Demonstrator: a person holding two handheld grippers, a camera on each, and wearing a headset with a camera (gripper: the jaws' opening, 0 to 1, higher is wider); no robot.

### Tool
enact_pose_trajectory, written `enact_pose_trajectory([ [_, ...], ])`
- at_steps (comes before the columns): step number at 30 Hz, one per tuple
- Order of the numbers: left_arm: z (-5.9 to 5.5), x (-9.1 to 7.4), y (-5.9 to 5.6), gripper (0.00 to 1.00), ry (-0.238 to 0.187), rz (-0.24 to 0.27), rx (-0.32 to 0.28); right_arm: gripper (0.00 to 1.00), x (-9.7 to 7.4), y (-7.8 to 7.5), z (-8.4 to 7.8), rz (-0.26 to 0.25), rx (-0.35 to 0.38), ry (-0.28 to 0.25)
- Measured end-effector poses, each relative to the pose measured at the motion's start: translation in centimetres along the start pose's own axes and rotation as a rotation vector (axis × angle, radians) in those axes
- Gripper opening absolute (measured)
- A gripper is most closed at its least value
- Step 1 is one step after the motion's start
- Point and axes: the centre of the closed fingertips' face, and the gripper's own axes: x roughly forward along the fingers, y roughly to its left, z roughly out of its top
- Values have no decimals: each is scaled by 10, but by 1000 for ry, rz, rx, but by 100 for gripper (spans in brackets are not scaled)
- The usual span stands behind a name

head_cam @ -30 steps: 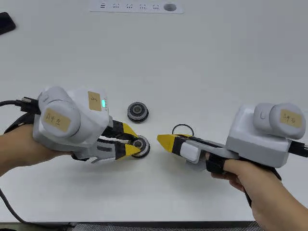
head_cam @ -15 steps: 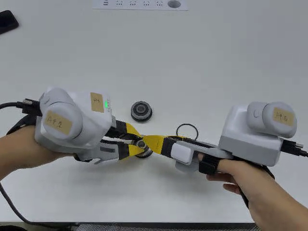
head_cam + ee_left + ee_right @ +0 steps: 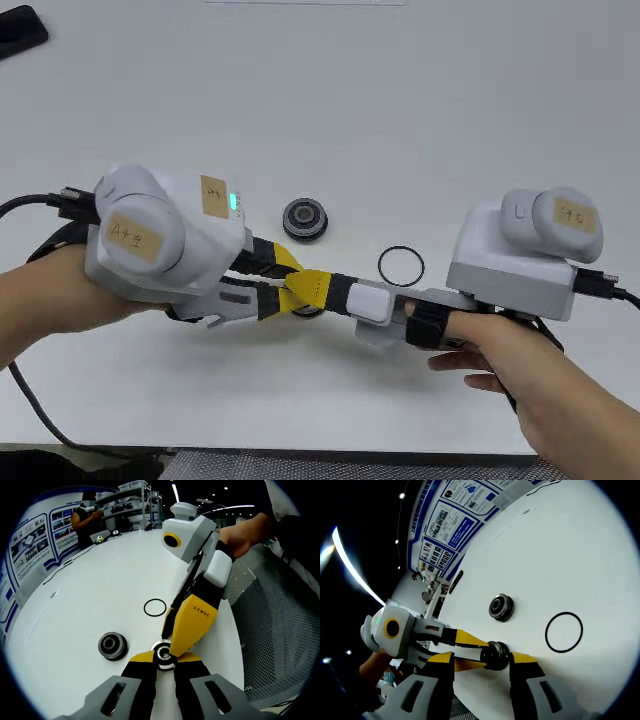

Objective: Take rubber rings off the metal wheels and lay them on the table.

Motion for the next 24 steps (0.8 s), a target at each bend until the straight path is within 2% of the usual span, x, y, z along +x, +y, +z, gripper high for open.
enact_pose_trajectory([
  [5, -1, 0, 1, 12, 0, -1, 1, 45, 1, -1, -3, -21, 0, 14],
  [16, -1, 0, 1, 12, 0, -5, 7, 44, 2, -3, -3, -31, 22, 28],
  [24, 0, 0, 1, 12, -1, -4, 6, 43, 1, -1, -2, -19, 11, 22],
])
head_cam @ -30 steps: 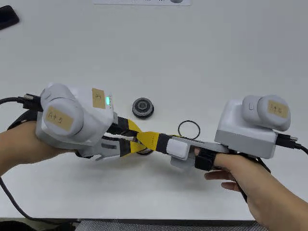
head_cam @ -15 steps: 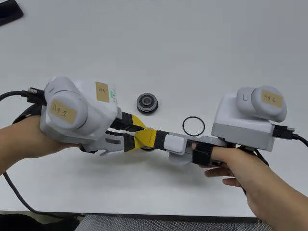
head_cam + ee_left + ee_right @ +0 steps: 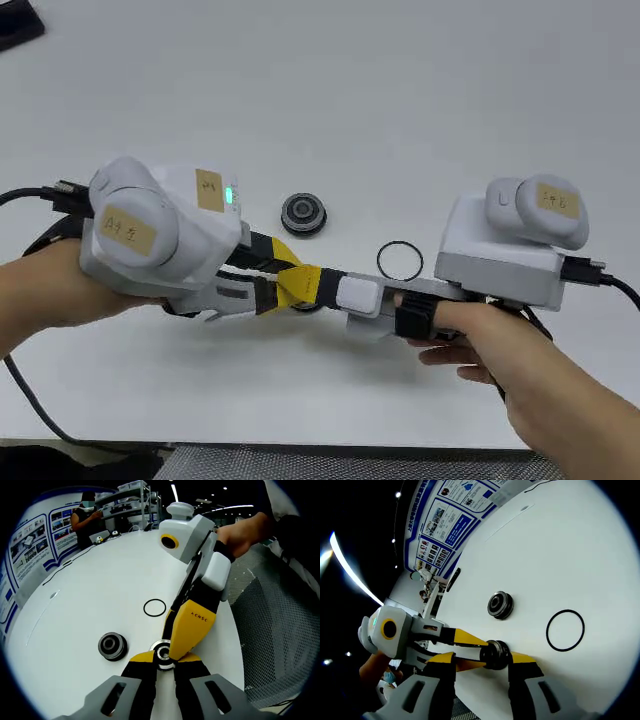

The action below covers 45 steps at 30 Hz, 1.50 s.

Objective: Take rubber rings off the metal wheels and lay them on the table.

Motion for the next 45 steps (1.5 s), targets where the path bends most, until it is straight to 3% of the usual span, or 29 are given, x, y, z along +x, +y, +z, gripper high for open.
enact_pose_trajectory([
  [1, 0, 0, 0, 12, -1, -1, 0, 39, -1, 7, -3, 42, 33, 24],
  [2, 0, 0, 0, 12, -1, -1, -1, 39, 0, 2, -1, 18, 11, 10],
  [17, 0, 0, -1, 12, -4, -1, -4, 49, 3, 2, 8, 19, -19, -23],
  [27, 1, 0, -1, 12, -8, -3, -6, 50, 5, 2, 4, 31, -71, 30],
  [36, 1, 0, -1, 12, -9, -5, -6, 48, 0, 2, -1, 88, -62, 112],
  [45, 1, 0, -1, 12, -8, -4, -7, 41, -3, 3, -5, 109, -53, 108],
])
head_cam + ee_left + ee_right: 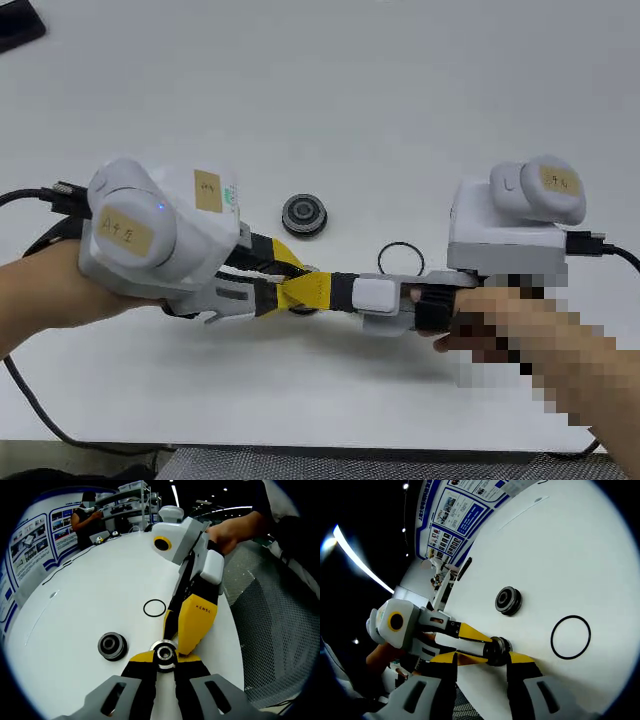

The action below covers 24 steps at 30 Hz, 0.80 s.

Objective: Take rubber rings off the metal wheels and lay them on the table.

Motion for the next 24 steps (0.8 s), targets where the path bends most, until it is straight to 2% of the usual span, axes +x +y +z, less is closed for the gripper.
enact_pose_trajectory([
  [5, 0, 0, 0, 12, 2, 1, 0, 36, -1, -4, 1, 1, 8, -15],
  [9, 0, 0, 1, 12, 1, 0, -1, 31, -3, -11, 3, 8, 53, -35],
  [13, -1, 0, 1, 12, 1, 1, -2, 27, -5, -13, 3, 9, 65, -49],
  [24, -1, 0, 1, 12, 1, 1, -4, 14, -6, -18, 4, -21, 44, -55],
])
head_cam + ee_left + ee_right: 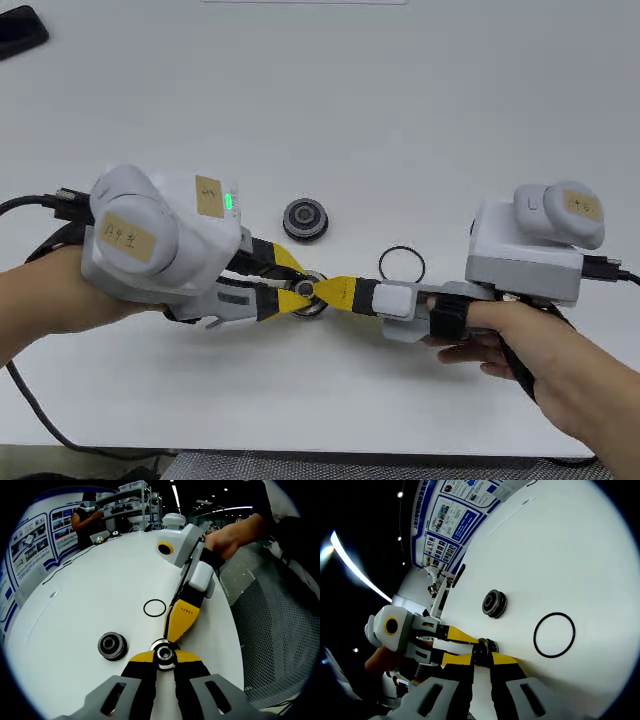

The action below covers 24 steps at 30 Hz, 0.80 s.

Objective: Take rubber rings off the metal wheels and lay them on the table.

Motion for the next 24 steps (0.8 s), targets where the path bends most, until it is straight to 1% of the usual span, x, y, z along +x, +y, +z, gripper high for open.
enact_pose_trajectory([
  [4, 0, 0, 0, 12, 0, 0, -1, 5, 0, -7, -1, -36, -4, 3],
  [5, 0, 0, 0, 12, 0, 0, 0, 4, 0, -6, -1, -31, -4, 2],
  [6, 0, 0, 0, 12, 1, 1, 0, 4, 0, -7, -1, -36, -1, 3],
  [8, 0, 0, 0, 12, -1, 0, 0, 4, 0, -7, -1, -41, -23, 5],
  [12, 0, 0, 0, 12, -1, 0, 0, 2, -1, -6, -1, -48, -15, 0],
  [13, 0, 0, 0, 12, -1, 0, 0, 2, -1, -6, -1, -53, -26, -1],
  [24, 0, 0, 0, 12, -3, 4, -2, 1, -2, 1, -1, -66, -20, -16],
])
